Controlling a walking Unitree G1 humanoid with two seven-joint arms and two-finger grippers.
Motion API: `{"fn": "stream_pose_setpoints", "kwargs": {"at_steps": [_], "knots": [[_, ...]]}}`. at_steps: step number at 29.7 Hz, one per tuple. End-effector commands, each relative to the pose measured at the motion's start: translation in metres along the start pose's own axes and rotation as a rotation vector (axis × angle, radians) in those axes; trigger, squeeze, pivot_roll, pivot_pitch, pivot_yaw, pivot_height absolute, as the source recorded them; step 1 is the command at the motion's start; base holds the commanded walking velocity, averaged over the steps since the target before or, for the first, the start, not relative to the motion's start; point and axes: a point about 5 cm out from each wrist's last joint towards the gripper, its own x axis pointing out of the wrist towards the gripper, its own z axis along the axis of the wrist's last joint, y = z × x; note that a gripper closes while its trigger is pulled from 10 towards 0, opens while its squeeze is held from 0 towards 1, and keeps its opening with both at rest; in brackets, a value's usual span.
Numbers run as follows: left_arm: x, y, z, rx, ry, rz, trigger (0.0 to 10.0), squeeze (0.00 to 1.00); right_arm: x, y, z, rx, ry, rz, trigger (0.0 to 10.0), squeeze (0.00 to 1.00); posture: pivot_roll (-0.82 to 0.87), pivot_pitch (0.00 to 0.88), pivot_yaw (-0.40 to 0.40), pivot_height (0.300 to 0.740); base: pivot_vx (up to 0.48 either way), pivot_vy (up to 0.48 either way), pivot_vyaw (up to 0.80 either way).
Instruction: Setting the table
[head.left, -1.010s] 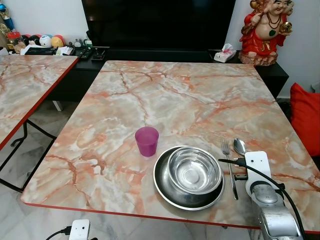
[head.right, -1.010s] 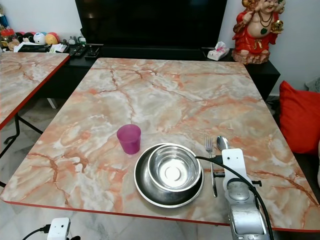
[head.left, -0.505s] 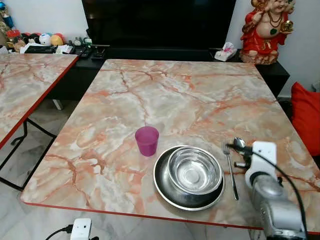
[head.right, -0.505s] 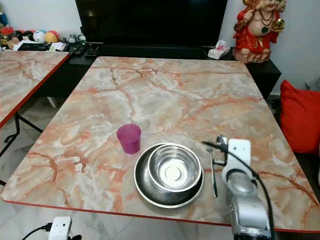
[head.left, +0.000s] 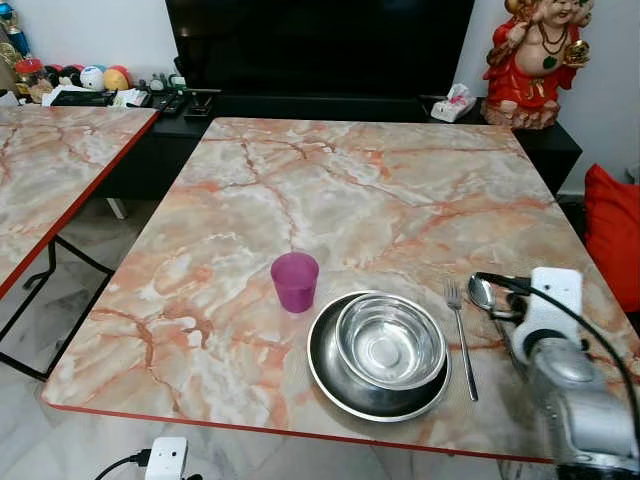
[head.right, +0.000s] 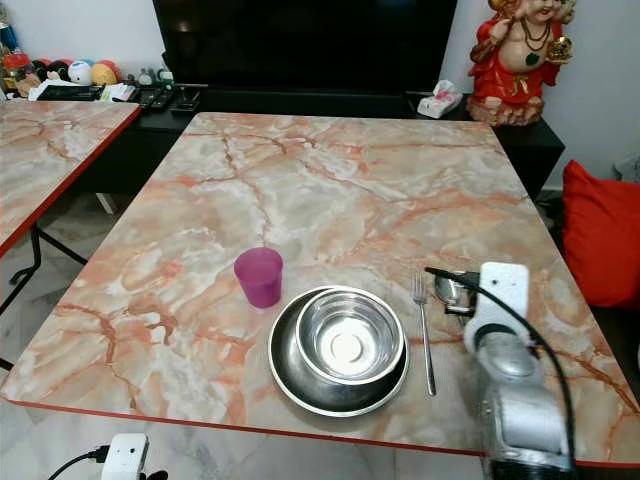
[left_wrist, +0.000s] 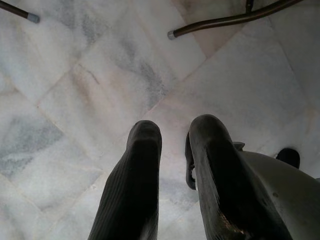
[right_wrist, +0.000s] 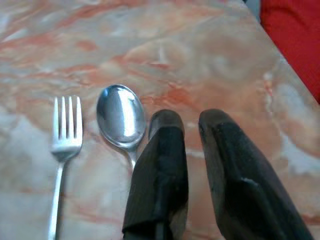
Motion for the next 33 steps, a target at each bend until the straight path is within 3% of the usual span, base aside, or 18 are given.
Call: {"fn": "stream_pose_setpoints", "kwargs": {"at_steps": [1,8,10,23,33], "knots": [[-0.001,0.001,-0.005,0.007,0.020,-0.005,10.0,0.00,0.000,-0.003,-0.008,-0.050,0.027,0.056,10.0,0.00,0.03,0.000,0.001,0.740,0.000,0.000,0.00],[-0.001,0.002,-0.005,0.010,0.023,-0.004,10.0,0.00,-0.001,-0.037,-0.014,-0.090,0.068,0.099,10.0,0.00,0.02,0.000,0.007,0.740,0.000,0.000,0.00],[-0.001,0.001,-0.005,0.011,0.024,-0.004,10.0,0.00,-0.002,-0.039,-0.019,-0.092,0.087,0.158,10.0,0.00,0.02,0.000,0.007,0.740,0.000,0.000,0.00],[-0.001,0.004,-0.002,0.019,0.016,-0.004,10.0,0.00,-0.012,-0.043,-0.059,-0.142,0.226,0.258,10.0,0.00,0.02,0.000,0.014,0.740,0.000,0.000,0.00],[-0.001,0.004,-0.002,0.030,0.014,-0.008,10.0,0.00,-0.016,-0.040,-0.064,-0.176,0.244,0.284,10.0,0.00,0.02,0.000,0.019,0.740,0.000,0.000,0.00]]}}
